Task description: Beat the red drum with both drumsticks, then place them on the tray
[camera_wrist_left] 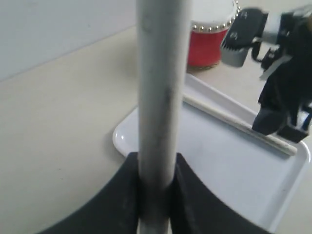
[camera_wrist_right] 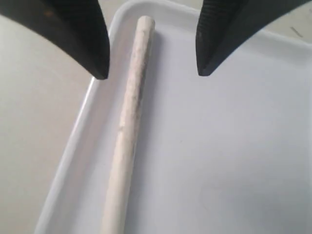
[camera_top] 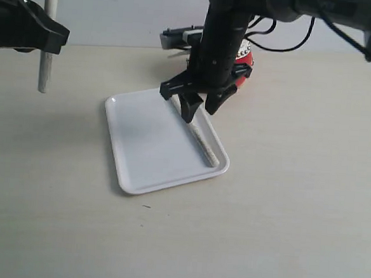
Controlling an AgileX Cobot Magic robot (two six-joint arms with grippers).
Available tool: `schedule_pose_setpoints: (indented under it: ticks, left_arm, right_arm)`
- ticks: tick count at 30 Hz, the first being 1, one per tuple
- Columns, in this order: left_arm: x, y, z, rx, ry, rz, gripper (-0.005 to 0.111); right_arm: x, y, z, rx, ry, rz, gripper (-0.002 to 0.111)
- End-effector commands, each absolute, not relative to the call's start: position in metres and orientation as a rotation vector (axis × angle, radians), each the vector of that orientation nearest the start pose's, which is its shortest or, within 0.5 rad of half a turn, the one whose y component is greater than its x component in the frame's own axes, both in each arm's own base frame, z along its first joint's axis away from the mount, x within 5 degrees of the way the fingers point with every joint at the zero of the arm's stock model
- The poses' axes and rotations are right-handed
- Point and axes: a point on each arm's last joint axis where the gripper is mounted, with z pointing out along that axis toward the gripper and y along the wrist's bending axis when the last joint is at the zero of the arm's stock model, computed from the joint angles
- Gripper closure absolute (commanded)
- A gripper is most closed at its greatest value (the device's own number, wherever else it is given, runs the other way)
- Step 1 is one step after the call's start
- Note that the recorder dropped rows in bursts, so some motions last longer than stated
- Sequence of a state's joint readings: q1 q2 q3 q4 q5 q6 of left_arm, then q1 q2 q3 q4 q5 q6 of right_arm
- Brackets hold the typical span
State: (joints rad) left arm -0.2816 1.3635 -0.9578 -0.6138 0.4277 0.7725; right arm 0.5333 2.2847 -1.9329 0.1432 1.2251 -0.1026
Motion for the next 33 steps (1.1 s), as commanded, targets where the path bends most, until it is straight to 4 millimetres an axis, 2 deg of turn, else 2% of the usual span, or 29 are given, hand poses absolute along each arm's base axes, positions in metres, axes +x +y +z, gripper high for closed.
schedule_pose_setpoints:
  ticks: [1, 4, 9, 12, 16, 18, 22, 26, 33]
  left_arm:
    - [0.297, -0.097, 0.282, 0.688, 2.174, -0.412, 0.107]
    - [0.309, -0.087, 0.273, 0.663, 2.169, -0.58, 0.107]
    - [0.325, -0.057, 0.264, 0.503, 2.1, -0.836, 0.107]
    - [0.33, -0.042, 0.259, 0.456, 2.03, -0.985, 0.107]
    - [0.328, -0.036, 0.25, 0.555, 1.912, -1.197, 0.107]
    - [0.335, -0.032, 0.242, 0.491, 1.907, -1.22, 0.107]
    - [0.342, -0.026, 0.229, 0.421, 1.92, -1.244, 0.107]
    - [0.344, -0.024, 0.226, 0.389, 1.918, -1.257, 0.107]
    - [0.345, -0.026, 0.227, 0.357, 1.916, -1.277, 0.107]
  right_arm:
    - [0.393, 0.248, 0.219, -0.958, 2.824, 0.257, 0.056]
    - [0.392, 0.246, 0.229, -0.982, 2.79, 0.26, 0.056]
    - [0.39, 0.248, 0.231, -1.045, 2.758, 0.289, 0.056]
    - [0.385, 0.258, 0.234, -1.168, 2.682, 0.467, 0.056]
    - [0.377, 0.274, 0.242, -1.294, 2.53, 0.762, 0.056]
    - [0.375, 0.278, 0.245, -1.33, 2.468, 0.838, 0.056]
    - [0.373, 0.281, 0.247, -1.382, 2.398, 0.878, 0.056]
    - [0.371, 0.284, 0.254, -1.414, 2.324, 0.934, 0.056]
    - [0.365, 0.295, 0.268, -1.418, 2.126, 1.155, 0.056]
